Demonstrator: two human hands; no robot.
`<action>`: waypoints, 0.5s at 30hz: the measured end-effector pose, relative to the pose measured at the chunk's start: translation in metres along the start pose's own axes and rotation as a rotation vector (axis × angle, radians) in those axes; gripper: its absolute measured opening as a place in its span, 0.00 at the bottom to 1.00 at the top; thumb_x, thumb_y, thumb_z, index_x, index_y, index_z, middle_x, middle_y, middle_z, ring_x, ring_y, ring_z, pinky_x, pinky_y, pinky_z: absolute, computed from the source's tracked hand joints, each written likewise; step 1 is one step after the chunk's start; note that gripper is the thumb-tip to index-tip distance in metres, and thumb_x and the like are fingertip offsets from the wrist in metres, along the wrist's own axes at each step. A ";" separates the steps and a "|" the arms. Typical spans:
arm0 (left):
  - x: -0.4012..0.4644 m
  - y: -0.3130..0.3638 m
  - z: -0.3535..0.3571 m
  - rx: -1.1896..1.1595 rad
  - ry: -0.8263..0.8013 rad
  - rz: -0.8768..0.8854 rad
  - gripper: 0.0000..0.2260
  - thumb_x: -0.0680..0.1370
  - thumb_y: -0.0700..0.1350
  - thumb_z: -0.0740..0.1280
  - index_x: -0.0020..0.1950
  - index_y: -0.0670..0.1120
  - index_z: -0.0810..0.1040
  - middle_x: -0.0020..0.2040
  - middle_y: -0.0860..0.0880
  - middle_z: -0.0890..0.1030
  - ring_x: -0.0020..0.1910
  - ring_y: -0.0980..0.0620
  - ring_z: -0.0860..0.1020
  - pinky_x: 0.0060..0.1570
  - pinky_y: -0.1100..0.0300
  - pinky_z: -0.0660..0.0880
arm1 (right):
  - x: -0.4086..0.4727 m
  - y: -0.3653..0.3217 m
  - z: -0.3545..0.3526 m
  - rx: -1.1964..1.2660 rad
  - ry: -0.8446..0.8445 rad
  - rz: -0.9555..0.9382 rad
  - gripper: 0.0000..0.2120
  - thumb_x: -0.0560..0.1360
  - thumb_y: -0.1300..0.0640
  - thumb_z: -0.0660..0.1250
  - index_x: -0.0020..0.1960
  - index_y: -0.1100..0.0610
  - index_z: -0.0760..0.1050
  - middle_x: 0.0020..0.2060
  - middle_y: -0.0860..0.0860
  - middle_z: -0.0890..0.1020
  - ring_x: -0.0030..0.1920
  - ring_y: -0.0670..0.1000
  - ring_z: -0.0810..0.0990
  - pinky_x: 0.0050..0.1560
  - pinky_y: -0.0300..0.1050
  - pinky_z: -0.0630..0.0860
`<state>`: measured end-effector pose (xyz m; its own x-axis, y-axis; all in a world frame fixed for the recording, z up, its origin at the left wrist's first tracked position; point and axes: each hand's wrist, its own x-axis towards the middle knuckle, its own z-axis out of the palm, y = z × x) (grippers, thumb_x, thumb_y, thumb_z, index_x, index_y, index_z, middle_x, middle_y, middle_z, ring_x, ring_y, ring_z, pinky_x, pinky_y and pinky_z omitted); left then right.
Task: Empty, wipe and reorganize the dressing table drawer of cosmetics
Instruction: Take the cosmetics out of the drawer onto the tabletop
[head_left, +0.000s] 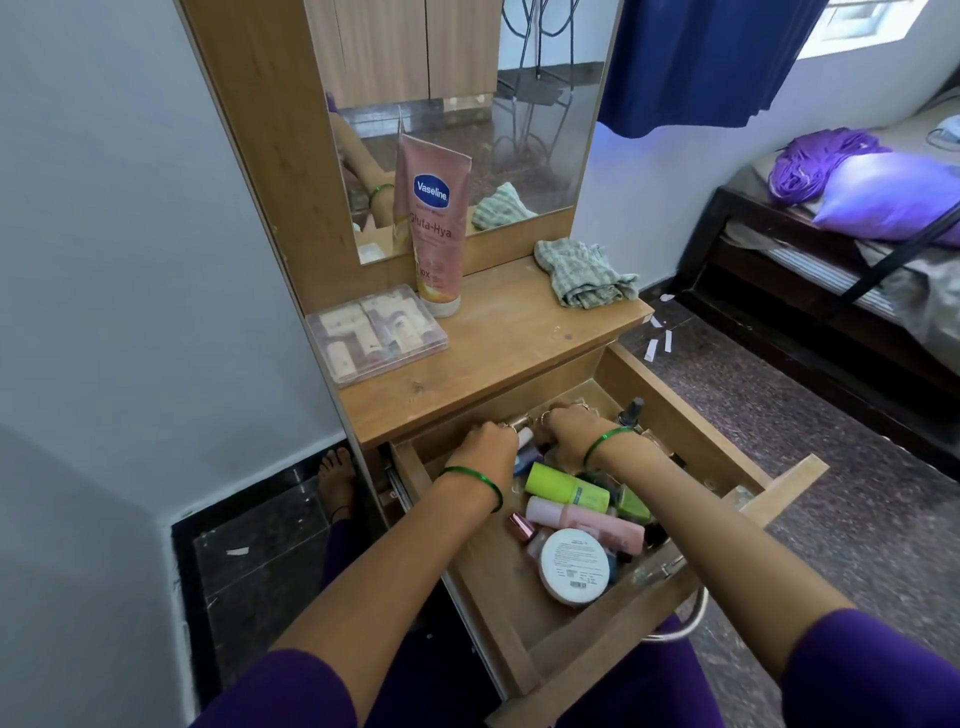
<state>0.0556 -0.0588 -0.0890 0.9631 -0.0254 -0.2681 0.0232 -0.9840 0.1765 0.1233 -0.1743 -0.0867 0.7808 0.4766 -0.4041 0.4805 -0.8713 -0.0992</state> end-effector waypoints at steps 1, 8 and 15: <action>0.000 -0.001 0.001 -0.005 -0.001 -0.017 0.15 0.78 0.35 0.60 0.65 0.37 0.70 0.62 0.37 0.74 0.60 0.39 0.74 0.57 0.51 0.72 | -0.001 0.002 0.000 0.025 0.025 -0.014 0.14 0.73 0.56 0.67 0.56 0.61 0.76 0.55 0.58 0.78 0.57 0.58 0.77 0.55 0.47 0.75; -0.006 -0.002 0.007 -0.055 0.055 -0.075 0.13 0.79 0.34 0.58 0.63 0.38 0.72 0.61 0.38 0.74 0.60 0.39 0.75 0.56 0.51 0.73 | -0.017 0.021 -0.001 0.194 0.201 -0.102 0.09 0.73 0.54 0.69 0.43 0.58 0.71 0.44 0.56 0.79 0.46 0.56 0.77 0.46 0.48 0.74; -0.014 -0.002 -0.002 -0.211 0.140 -0.131 0.09 0.79 0.39 0.60 0.57 0.40 0.75 0.57 0.39 0.77 0.57 0.39 0.76 0.53 0.49 0.74 | -0.049 0.025 -0.029 0.478 0.327 -0.188 0.05 0.75 0.56 0.67 0.46 0.58 0.76 0.37 0.46 0.79 0.32 0.37 0.76 0.34 0.30 0.71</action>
<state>0.0429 -0.0557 -0.0842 0.9756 0.1387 -0.1705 0.1910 -0.9187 0.3457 0.1082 -0.2158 -0.0425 0.8183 0.5728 -0.0473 0.4488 -0.6883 -0.5700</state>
